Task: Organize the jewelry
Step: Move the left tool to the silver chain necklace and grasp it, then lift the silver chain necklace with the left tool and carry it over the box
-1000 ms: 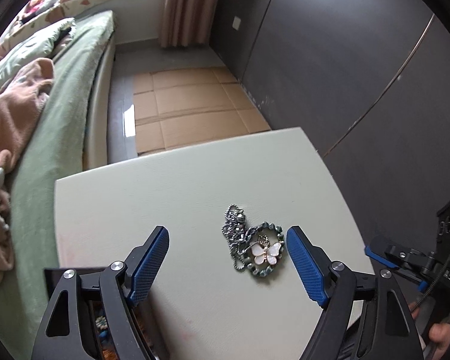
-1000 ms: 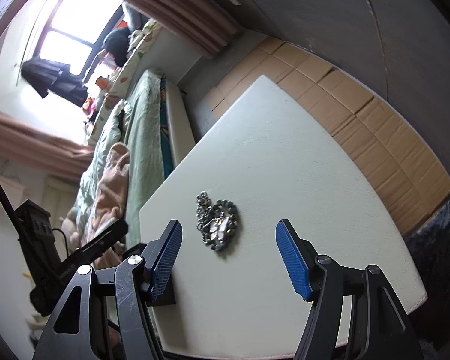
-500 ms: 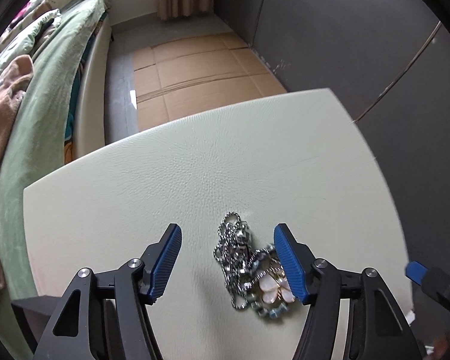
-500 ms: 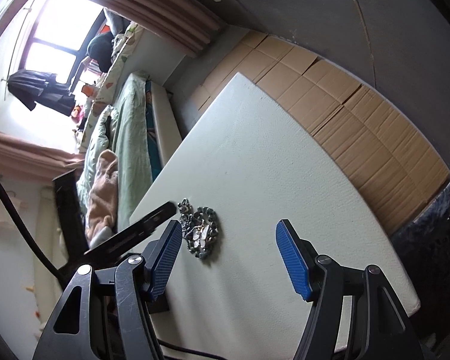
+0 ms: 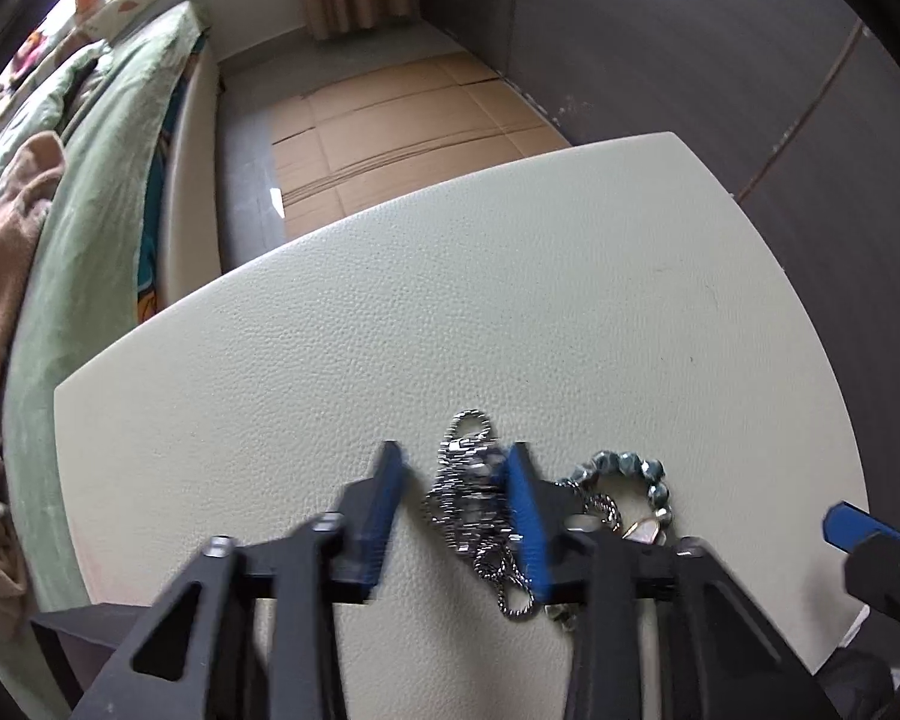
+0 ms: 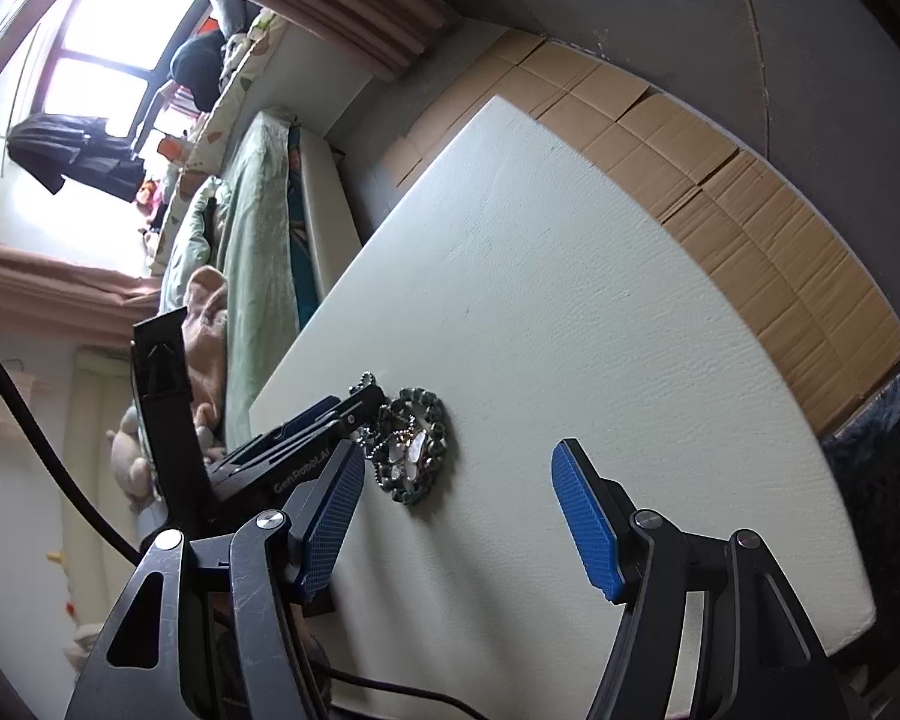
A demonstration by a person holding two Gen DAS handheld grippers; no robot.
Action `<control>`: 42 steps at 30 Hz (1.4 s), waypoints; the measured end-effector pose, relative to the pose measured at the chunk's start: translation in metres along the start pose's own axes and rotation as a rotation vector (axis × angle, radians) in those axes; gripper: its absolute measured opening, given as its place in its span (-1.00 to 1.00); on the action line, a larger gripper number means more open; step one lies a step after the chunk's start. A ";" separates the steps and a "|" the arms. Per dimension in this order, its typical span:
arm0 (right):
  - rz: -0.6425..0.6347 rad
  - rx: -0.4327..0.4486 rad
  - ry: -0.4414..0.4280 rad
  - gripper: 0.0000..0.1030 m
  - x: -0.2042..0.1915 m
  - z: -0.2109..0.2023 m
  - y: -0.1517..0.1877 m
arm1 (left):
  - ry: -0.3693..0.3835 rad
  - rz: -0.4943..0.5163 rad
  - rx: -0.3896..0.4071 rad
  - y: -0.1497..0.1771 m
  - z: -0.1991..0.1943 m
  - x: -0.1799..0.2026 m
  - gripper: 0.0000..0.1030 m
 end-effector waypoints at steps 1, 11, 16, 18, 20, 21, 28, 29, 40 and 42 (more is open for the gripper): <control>-0.007 -0.005 0.002 0.27 -0.002 0.002 0.001 | 0.007 0.002 -0.003 0.001 0.000 0.000 -0.66; -0.069 -0.040 0.058 0.27 -0.011 0.021 0.006 | 0.138 -0.039 0.039 0.005 -0.026 -0.010 -0.73; -0.083 -0.022 0.080 0.26 -0.014 0.024 0.001 | 0.199 -0.049 0.122 0.002 -0.066 -0.011 -0.74; -0.091 -0.007 0.088 0.24 -0.016 0.024 -0.004 | 0.214 -0.048 0.157 -0.001 -0.081 -0.010 -0.74; -0.099 0.000 0.095 0.10 -0.018 0.026 -0.008 | 0.227 -0.045 0.196 -0.004 -0.098 -0.010 -0.74; -0.107 0.003 0.103 0.08 -0.020 0.027 -0.010 | 0.232 -0.044 0.208 -0.005 -0.104 -0.009 -0.74; -0.184 -0.022 0.149 -0.26 -0.037 0.047 -0.011 | 0.250 -0.074 0.286 -0.012 -0.137 -0.023 -0.74; -0.196 -0.021 0.162 -0.27 -0.039 0.049 -0.011 | 0.248 -0.082 0.299 -0.012 -0.143 -0.027 -0.74; -0.279 -0.030 0.316 -0.39 -0.043 0.071 -0.009 | 0.216 -0.131 0.397 -0.011 -0.196 -0.058 -0.74; -0.319 -0.015 0.371 -0.48 -0.046 0.072 -0.007 | 0.208 -0.131 0.417 -0.008 -0.207 -0.060 -0.74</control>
Point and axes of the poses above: each gripper's, at about its wrist camera, not at the fingertips, and z roughly the way its jaws point, x to its right, y to its underside, the point moved 6 cm from there along z, roughly the way its jaws point, and after that the axes turned 3 degrees about -x, right-handed, at the moved point
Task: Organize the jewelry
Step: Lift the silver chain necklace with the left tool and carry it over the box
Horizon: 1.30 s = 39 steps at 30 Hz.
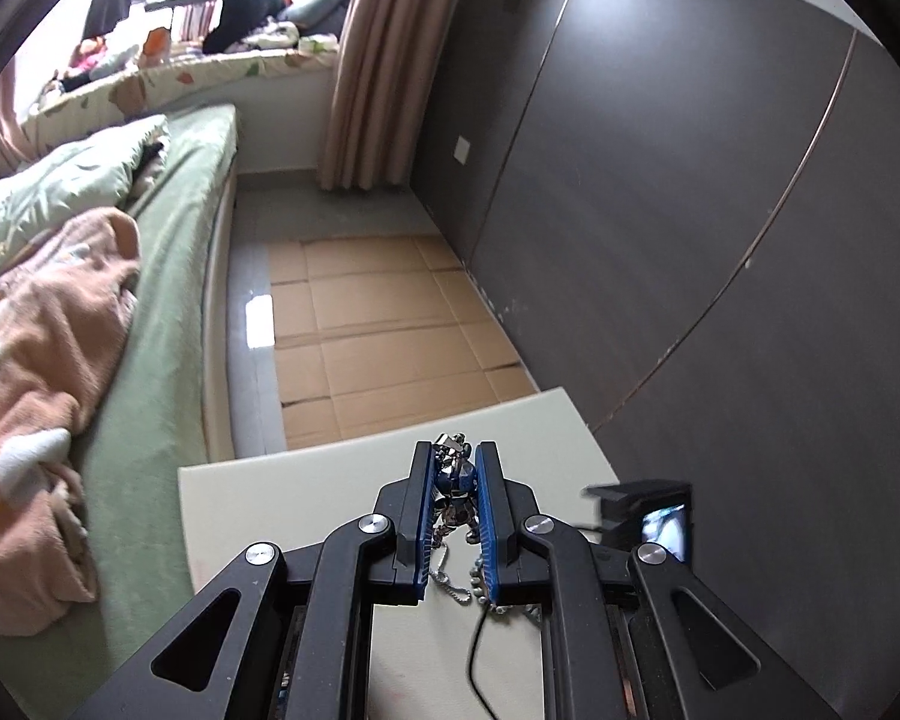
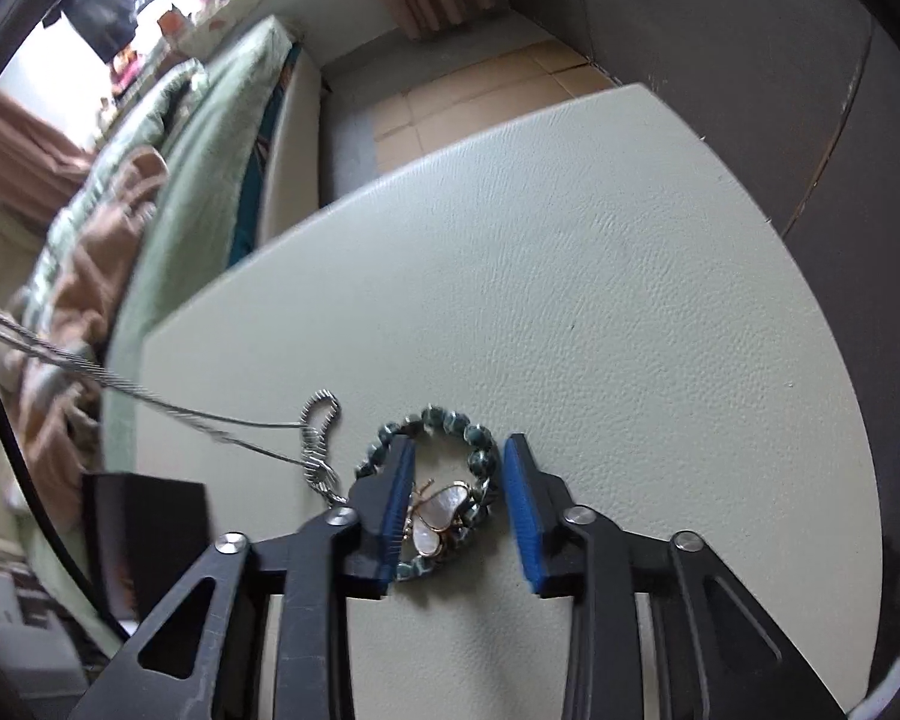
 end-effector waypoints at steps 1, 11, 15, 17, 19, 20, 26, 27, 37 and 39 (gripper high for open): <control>-0.025 0.006 0.031 -0.51 -0.002 0.000 0.001 | -0.002 0.002 0.006 -0.001 -0.004 0.000 -0.74; -0.058 0.037 -0.014 -0.79 -0.004 -0.022 0.011 | -0.048 0.024 0.092 -0.010 -0.060 0.001 -0.74; -0.063 0.100 -0.131 -0.79 -0.007 -0.047 0.015 | -0.065 0.033 0.138 -0.019 -0.087 0.004 -0.74; -0.060 0.112 -0.183 -0.79 -0.007 -0.055 0.017 | -0.073 0.040 0.157 -0.022 -0.099 0.005 -0.74; -0.054 0.127 -0.235 -0.79 -0.007 -0.063 0.019 | -0.083 0.048 0.175 -0.024 -0.110 0.007 -0.74; -0.053 0.131 -0.248 -0.79 -0.008 -0.065 0.021 | -0.089 0.052 0.185 -0.025 -0.115 0.009 -0.74; -0.060 0.168 -0.289 -0.79 -0.021 -0.074 0.021 | -0.131 0.067 0.241 -0.037 -0.150 0.006 -0.74; -0.060 0.168 -0.294 -0.79 -0.022 -0.074 0.022 | -0.136 0.065 0.251 -0.039 -0.156 0.005 -0.74; -0.057 0.175 -0.300 -0.78 -0.023 -0.077 0.024 | -0.164 0.062 0.291 -0.045 -0.185 -0.005 -0.74; -0.058 0.174 -0.299 -0.79 -0.025 -0.075 0.023 | -0.165 0.060 0.285 -0.043 -0.182 -0.009 -0.74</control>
Point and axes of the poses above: each gripper's, at about its wrist camera, not at the fingertips, and z roughly the way its jaws point, x to its right, y to its underside, the point moved 6 cm from there along z, roughly the way its jaws point, and after that the axes turned 3 degrees about -x, right-handed, at the moved point
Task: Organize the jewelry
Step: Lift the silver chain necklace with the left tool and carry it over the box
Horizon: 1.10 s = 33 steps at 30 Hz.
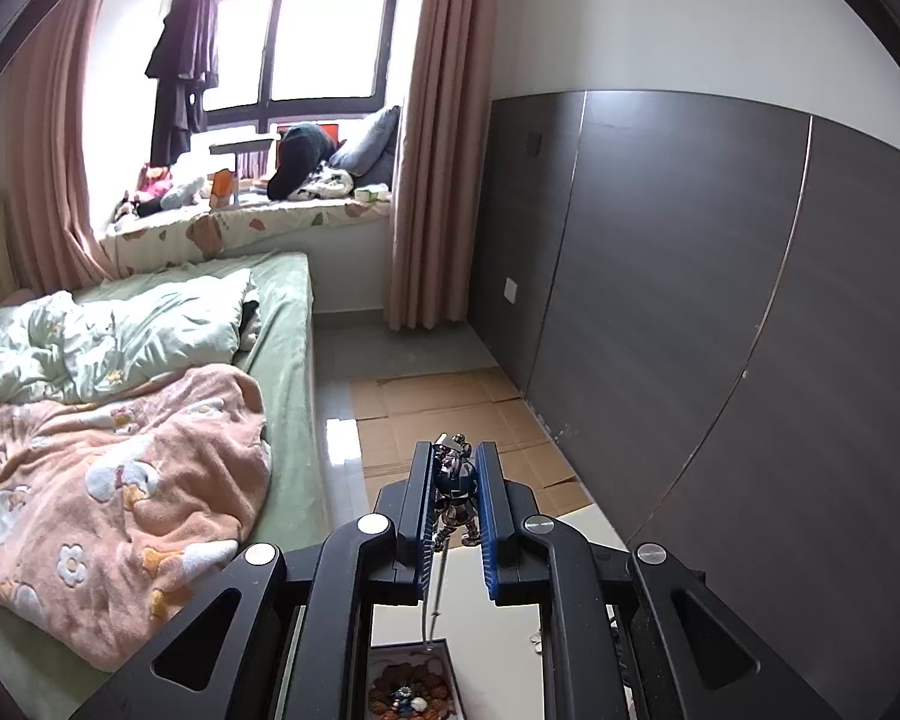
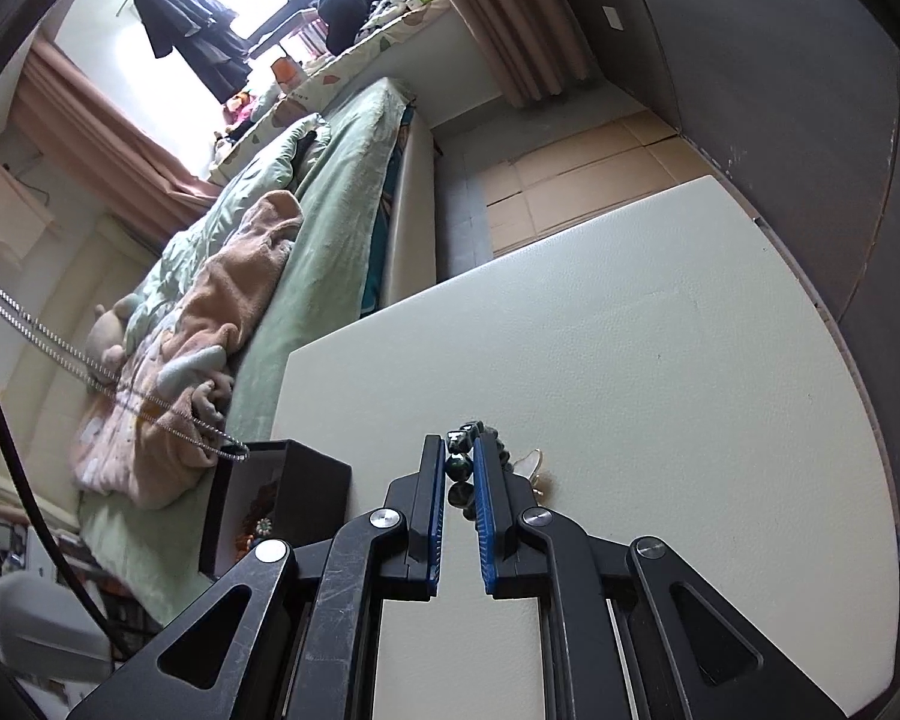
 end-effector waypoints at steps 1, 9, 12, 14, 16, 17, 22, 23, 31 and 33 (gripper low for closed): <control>-0.001 -0.001 0.001 -0.79 0.000 0.000 0.000 | 0.000 -0.001 -0.003 0.002 0.001 -0.001 -0.74; -0.011 -0.009 0.001 -0.78 -0.004 0.002 0.001 | -0.017 0.000 -0.039 0.019 0.018 -0.014 -0.74; -0.016 -0.011 -0.004 -0.78 -0.006 0.003 0.002 | -0.031 -0.005 -0.052 0.028 0.027 -0.024 -0.74; -0.022 -0.011 -0.010 -0.79 -0.008 0.003 0.002 | -0.046 0.000 -0.053 0.033 0.029 -0.029 -0.74; -0.029 -0.009 -0.019 -0.78 -0.011 0.003 0.002 | -0.048 0.000 -0.070 0.042 0.035 -0.034 -0.74; -0.031 -0.007 -0.025 -0.78 -0.012 0.002 0.002 | -0.047 -0.003 -0.077 0.044 0.037 -0.036 -0.74; -0.037 0.021 -0.095 -0.78 -0.022 -0.005 -0.001 | -0.050 -0.026 -0.131 0.069 0.058 -0.050 -0.74; -0.038 0.027 -0.108 -0.78 -0.024 -0.007 -0.001 | -0.051 -0.030 -0.143 0.074 0.062 -0.053 -0.74; -0.085 0.085 -0.221 -0.78 -0.057 -0.021 -0.002 | -0.037 -0.067 -0.230 0.114 0.096 -0.065 -0.74; -0.100 0.100 -0.245 -0.78 -0.065 -0.025 -0.002 | -0.030 -0.084 -0.253 0.127 0.104 -0.067 -0.74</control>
Point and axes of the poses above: each gripper's, at about its wrist camera, not at the fingertips, and z roughly the way its jaws point, x to its right, y to its underside, the point moved 6 cm from there along z, roughly the way its jaws point, and after that the axes turned 3 degrees about -x, right-handed, at the moved point
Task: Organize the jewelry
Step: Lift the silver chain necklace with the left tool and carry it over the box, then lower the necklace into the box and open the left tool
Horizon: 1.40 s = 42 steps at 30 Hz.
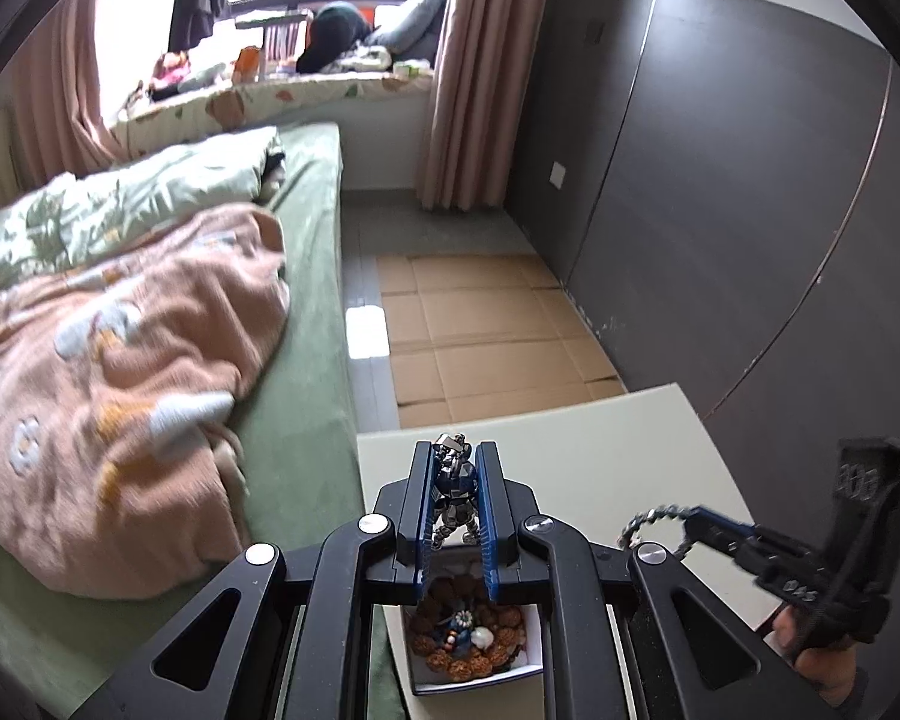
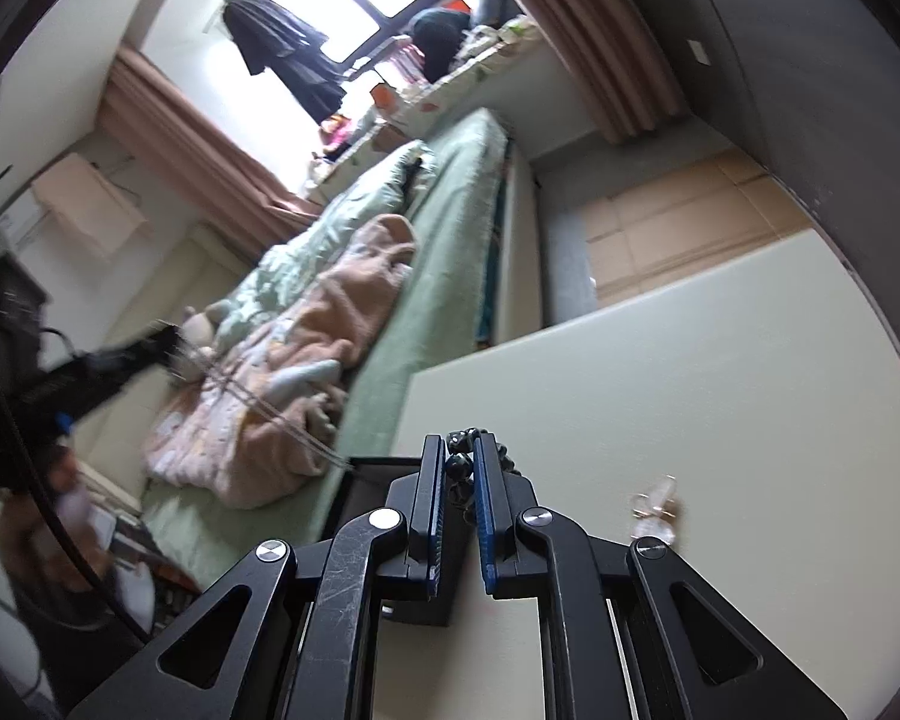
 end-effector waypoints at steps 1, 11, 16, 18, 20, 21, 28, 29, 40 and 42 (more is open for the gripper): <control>-0.005 0.005 -0.008 -0.78 -0.003 -0.001 0.000 | 0.002 -0.004 -0.008 0.004 0.005 -0.001 -0.74; -0.019 0.009 -0.037 -0.78 -0.015 0.006 0.000 | 0.011 -0.076 -0.113 0.044 0.061 -0.009 -0.73; -0.021 0.005 -0.039 -0.78 -0.015 0.008 0.001 | 0.021 -0.125 -0.137 0.052 0.078 -0.015 -0.71; -0.022 0.001 -0.043 -0.78 -0.016 0.010 0.001 | 0.056 -0.167 -0.145 0.057 0.085 -0.020 -0.71; -0.021 -0.002 -0.050 -0.78 -0.018 0.011 0.002 | 0.078 -0.196 -0.149 0.060 0.087 -0.024 -0.71; -0.020 -0.006 -0.055 -0.78 -0.019 0.013 0.003 | 0.082 -0.201 -0.148 0.061 0.087 -0.026 -0.71; -0.028 -0.019 -0.082 -0.78 -0.032 0.024 0.005 | 0.097 -0.279 -0.066 0.061 0.069 -0.044 0.19; -0.030 -0.021 -0.089 -0.78 -0.035 0.027 0.005 | 0.100 -0.291 -0.051 0.060 0.066 -0.047 0.24; -0.071 -0.074 -0.037 -0.78 -0.057 0.070 0.013 | 0.093 -0.310 -0.020 0.059 0.059 -0.056 0.44; -0.098 -0.077 -0.011 -0.78 -0.059 0.074 0.013 | 0.095 -0.313 -0.013 0.059 0.058 -0.057 0.45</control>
Point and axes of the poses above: each gripper's, at about its wrist camera, not at the fingertips, and z roughly the way its jaws point, x to its right, y to its underside, the point moved 6 cm from there along z, roughly the way its jaws point, and after that the axes turned 3 degrees about -x, right-handed, at the moved point
